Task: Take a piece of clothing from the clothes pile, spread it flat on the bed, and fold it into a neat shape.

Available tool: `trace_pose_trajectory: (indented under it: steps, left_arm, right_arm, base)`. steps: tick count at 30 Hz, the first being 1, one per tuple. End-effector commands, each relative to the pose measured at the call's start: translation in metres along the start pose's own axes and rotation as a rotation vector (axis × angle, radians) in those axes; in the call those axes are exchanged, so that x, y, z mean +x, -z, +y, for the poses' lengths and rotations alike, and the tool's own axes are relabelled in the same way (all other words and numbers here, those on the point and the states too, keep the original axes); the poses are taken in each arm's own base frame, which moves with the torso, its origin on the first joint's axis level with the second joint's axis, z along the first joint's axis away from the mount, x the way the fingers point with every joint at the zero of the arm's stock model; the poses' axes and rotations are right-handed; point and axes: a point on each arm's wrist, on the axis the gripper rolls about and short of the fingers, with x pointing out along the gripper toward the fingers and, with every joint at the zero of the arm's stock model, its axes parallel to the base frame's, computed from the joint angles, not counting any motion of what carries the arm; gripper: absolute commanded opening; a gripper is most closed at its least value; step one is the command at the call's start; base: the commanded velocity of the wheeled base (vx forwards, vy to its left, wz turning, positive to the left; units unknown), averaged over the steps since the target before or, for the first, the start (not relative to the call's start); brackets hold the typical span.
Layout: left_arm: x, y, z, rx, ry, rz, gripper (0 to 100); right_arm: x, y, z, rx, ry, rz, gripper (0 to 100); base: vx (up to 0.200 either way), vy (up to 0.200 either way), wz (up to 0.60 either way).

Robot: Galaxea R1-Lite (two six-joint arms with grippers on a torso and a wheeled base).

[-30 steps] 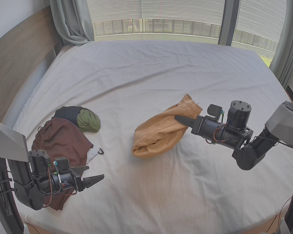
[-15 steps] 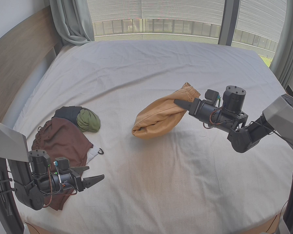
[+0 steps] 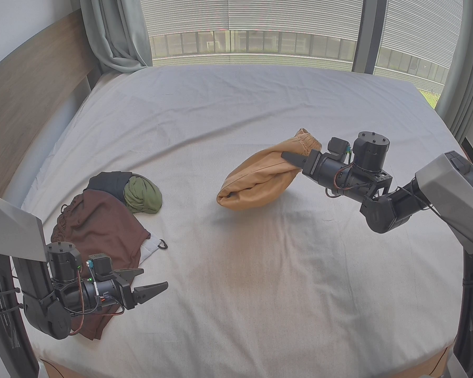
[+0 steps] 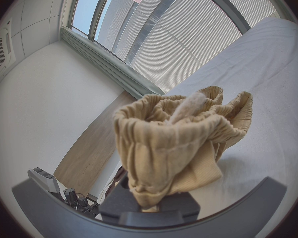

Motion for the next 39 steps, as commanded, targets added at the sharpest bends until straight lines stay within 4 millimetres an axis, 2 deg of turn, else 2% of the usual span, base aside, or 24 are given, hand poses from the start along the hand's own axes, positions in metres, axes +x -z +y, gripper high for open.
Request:
trace_pose_trajectory:
  steps: [1, 5, 10, 13, 18, 19, 22, 23, 27, 29, 33, 34, 37, 39]
  left_arm:
    - [0.001, 0.002, 0.001, -0.005, -0.002, 0.005, 100]
    - [0.001, 0.002, 0.001, -0.006, 0.0, 0.007, 100]
    - [0.001, 0.003, -0.001, -0.007, 0.012, 0.014, 100]
    - [0.0, 0.004, -0.002, -0.008, 0.012, 0.016, 100]
    - [-0.001, 0.004, -0.003, -0.012, 0.014, 0.019, 100]
    - [-0.001, 0.004, -0.003, -0.011, 0.015, 0.019, 100]
    - [-0.001, 0.005, -0.003, -0.012, 0.015, 0.02, 100]
    - [-0.001, 0.005, -0.003, -0.012, 0.015, 0.02, 100]
    - [-0.001, 0.004, -0.003, -0.011, 0.015, 0.019, 100]
    - [-0.002, 0.005, -0.003, -0.015, 0.015, 0.022, 100]
    - [-0.002, 0.005, -0.003, -0.016, 0.015, 0.023, 100]
    - [-0.002, 0.005, -0.004, -0.015, 0.016, 0.023, 100]
    - [-0.002, 0.004, -0.003, -0.014, 0.015, 0.02, 100]
    - [-0.002, 0.004, -0.004, -0.014, 0.015, 0.02, 100]
  right_arm:
    - [0.012, -0.002, -0.007, 0.007, -0.009, -0.019, 0]
    - [0.02, -0.001, -0.014, 0.02, -0.012, -0.028, 0]
    - [0.026, 0.034, -0.051, 0.067, 0.048, 0.033, 0]
    - [0.018, 0.056, -0.064, 0.103, 0.096, 0.09, 0]
    - [0.004, 0.073, -0.068, 0.126, 0.14, 0.143, 0]
    - [-0.006, 0.079, -0.068, 0.122, 0.159, 0.166, 0]
    - [-0.016, 0.09, -0.072, 0.124, 0.18, 0.186, 0]
    - [-0.023, 0.1, -0.075, 0.126, 0.194, 0.19, 0]
    - [-0.027, 0.106, -0.076, 0.115, 0.192, 0.18, 0]
    - [-0.03, 0.118, -0.083, 0.117, 0.198, 0.191, 0]
    - [-0.03, 0.125, -0.087, 0.111, 0.191, 0.184, 0]
    - [-0.031, 0.125, -0.087, 0.11, 0.191, 0.183, 100]
    - [-0.034, 0.13, -0.085, 0.118, 0.198, 0.201, 100]
    - [-0.045, 0.136, -0.079, 0.121, 0.214, 0.239, 100]
  base:
    - [0.0, 0.0, 0.0]
    - [0.0, 0.0, 0.0]
    - [0.0, 0.0, 0.0]
    - [0.0, 0.0, 0.0]
    - [0.0, 0.0, 0.0]
    - [0.0, 0.0, 0.0]
    - [0.0, 0.0, 0.0]
    - [0.0, 0.0, 0.0]
    - [0.0, 0.0, 0.0]
    - [0.0, 0.0, 0.0]
    - [0.0, 0.0, 0.0]
    - [0.0, 0.0, 0.0]
    - [0.0, 0.0, 0.0]
    - [0.0, 0.0, 0.0]
